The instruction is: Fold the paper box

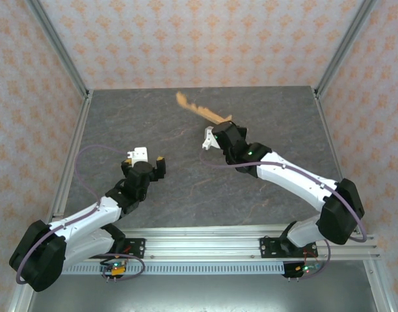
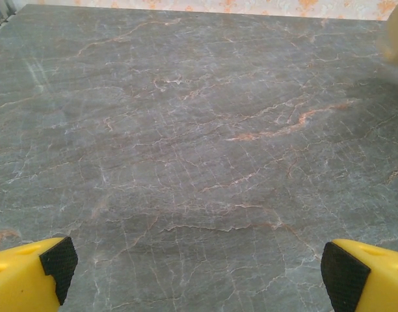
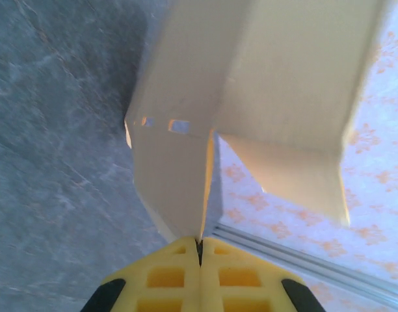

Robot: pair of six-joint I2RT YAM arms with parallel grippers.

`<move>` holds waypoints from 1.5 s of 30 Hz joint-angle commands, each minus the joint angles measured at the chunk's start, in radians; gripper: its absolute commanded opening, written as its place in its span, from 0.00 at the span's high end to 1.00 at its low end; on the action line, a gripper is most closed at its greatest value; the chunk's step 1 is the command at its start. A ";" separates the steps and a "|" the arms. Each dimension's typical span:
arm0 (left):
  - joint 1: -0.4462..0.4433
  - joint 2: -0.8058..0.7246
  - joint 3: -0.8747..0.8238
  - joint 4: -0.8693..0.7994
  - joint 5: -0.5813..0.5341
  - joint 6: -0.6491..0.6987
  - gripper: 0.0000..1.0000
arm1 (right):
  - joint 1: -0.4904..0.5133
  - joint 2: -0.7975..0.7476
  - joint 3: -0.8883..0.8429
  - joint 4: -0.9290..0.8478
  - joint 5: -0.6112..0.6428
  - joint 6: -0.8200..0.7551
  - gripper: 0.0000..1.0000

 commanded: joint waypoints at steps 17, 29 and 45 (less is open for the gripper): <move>-0.003 -0.016 0.024 -0.050 -0.110 -0.059 0.00 | 0.028 -0.292 -0.236 -0.358 -0.303 0.155 0.39; 0.139 0.211 0.437 -0.475 0.648 -0.059 0.00 | -0.207 -0.125 -0.021 -0.151 -0.578 1.528 0.17; 0.285 0.723 0.949 -0.840 1.005 -0.098 0.00 | -0.469 0.129 -0.049 -0.198 -1.152 1.786 0.23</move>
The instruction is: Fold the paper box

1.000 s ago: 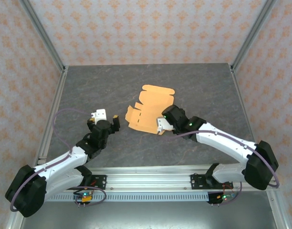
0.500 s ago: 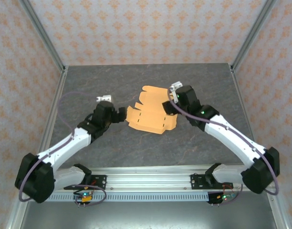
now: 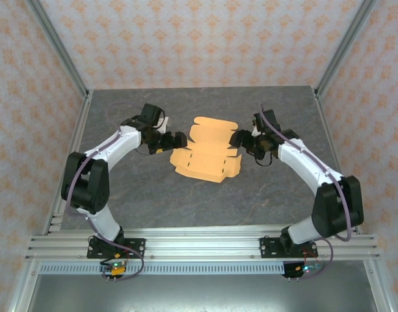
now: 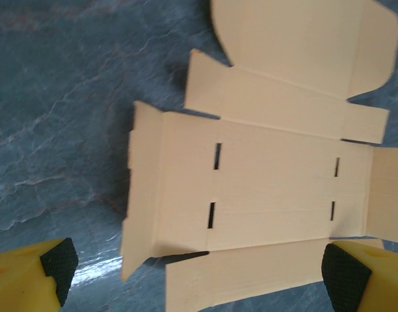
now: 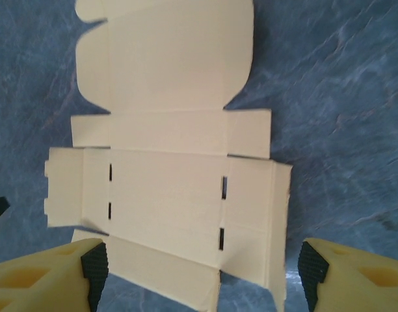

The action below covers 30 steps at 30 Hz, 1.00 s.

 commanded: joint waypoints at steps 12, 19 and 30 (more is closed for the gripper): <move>0.035 -0.018 -0.054 0.010 0.036 -0.043 0.00 | -0.003 0.196 0.033 -0.046 -0.045 -0.044 0.37; 0.035 0.019 -0.054 0.041 0.030 -0.004 0.05 | -0.003 0.130 0.003 -0.079 0.019 -0.072 0.35; 0.006 0.108 -0.076 0.113 0.062 0.056 0.33 | -0.020 0.120 -0.036 -0.081 -0.007 -0.097 0.37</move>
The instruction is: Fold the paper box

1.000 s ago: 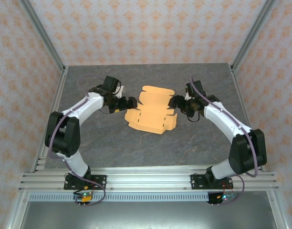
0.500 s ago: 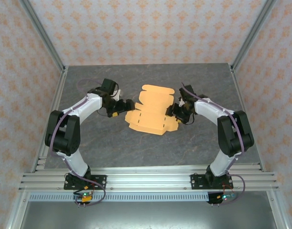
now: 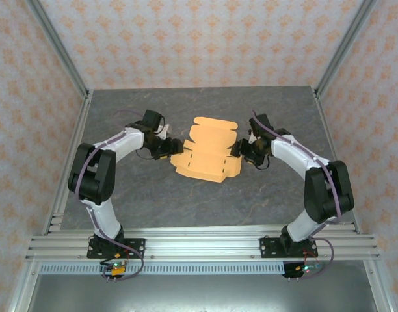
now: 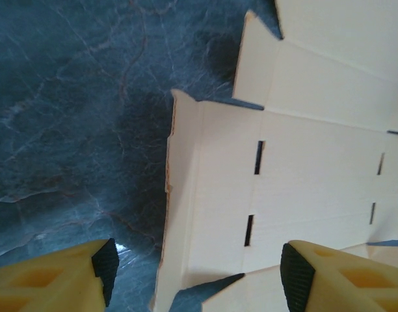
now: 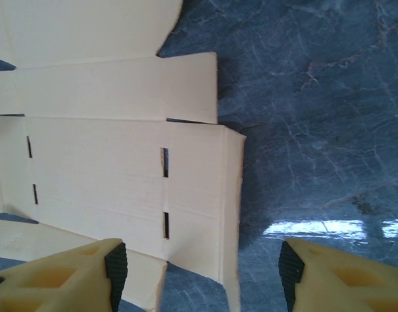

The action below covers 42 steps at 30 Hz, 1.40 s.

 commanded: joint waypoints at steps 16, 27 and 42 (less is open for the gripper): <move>-0.051 -0.045 -0.168 0.126 -0.010 -0.008 0.49 | -0.001 0.135 -0.019 0.067 -0.075 -0.112 0.86; -0.035 -0.484 -0.234 0.085 -0.160 -0.075 0.00 | 0.084 -0.006 0.028 0.060 0.231 -0.532 0.97; -0.031 -0.519 -0.193 0.059 -0.226 -0.076 0.00 | 0.139 0.074 0.264 -0.037 0.519 -1.539 0.99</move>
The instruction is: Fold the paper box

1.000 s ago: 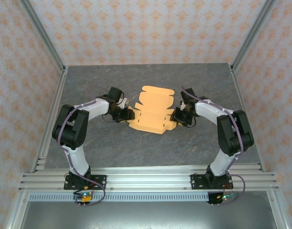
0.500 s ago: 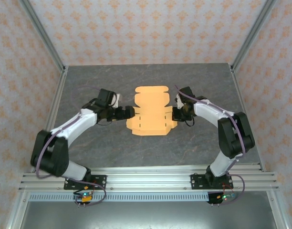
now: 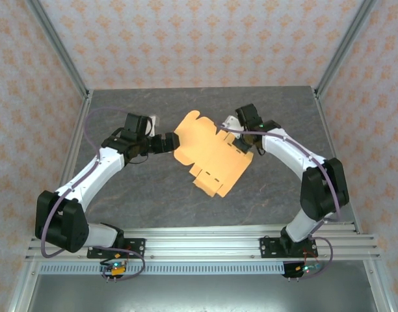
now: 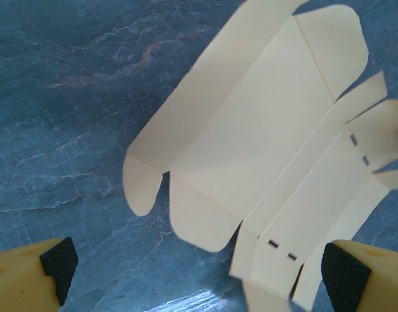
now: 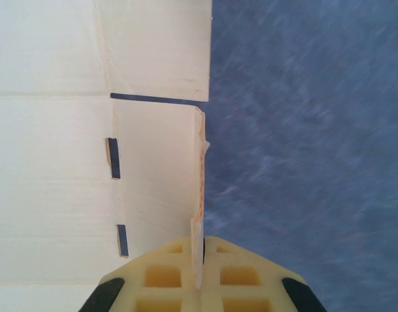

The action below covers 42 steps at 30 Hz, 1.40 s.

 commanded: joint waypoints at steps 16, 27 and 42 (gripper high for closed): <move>0.011 0.000 -0.090 0.114 -0.024 0.027 0.00 | 0.075 -0.091 -0.023 0.250 -0.151 -0.073 0.48; -0.007 0.030 -0.215 0.204 -0.016 -0.011 0.00 | -0.227 -0.168 -0.273 0.058 -0.321 0.873 0.49; -0.007 -0.057 -0.227 0.177 -0.022 0.005 0.00 | -0.227 0.005 -0.349 0.104 -0.588 0.849 0.66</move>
